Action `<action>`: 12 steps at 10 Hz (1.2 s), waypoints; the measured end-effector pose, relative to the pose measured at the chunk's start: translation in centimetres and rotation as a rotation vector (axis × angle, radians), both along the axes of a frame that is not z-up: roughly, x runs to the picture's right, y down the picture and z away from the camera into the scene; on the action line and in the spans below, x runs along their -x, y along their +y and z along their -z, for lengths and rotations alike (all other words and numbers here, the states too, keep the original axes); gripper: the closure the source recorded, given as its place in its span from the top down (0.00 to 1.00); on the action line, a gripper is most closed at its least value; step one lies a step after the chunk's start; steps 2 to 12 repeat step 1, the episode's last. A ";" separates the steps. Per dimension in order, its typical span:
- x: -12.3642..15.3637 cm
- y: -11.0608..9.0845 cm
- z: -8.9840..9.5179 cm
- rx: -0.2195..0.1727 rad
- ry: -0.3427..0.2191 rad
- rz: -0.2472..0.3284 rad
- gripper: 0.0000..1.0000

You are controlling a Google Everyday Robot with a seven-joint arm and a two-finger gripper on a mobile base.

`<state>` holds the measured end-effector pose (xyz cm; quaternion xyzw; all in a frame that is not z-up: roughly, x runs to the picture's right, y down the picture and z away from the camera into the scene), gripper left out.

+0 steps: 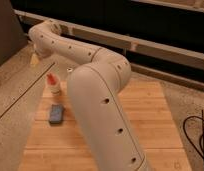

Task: Place the pepper in the ceramic cup

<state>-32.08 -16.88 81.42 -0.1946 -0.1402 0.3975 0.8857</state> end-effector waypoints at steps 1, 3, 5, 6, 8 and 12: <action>0.0 0.0 0.0 0.000 0.000 0.001 0.78; 0.0 0.0 0.0 0.000 0.000 0.001 0.78; 0.0 0.0 0.0 0.000 0.000 0.001 0.78; 0.0 0.0 0.0 0.000 0.000 0.001 0.78; 0.0 0.0 0.0 0.000 0.000 0.001 0.78; 0.0 0.0 0.0 0.000 0.000 0.001 0.78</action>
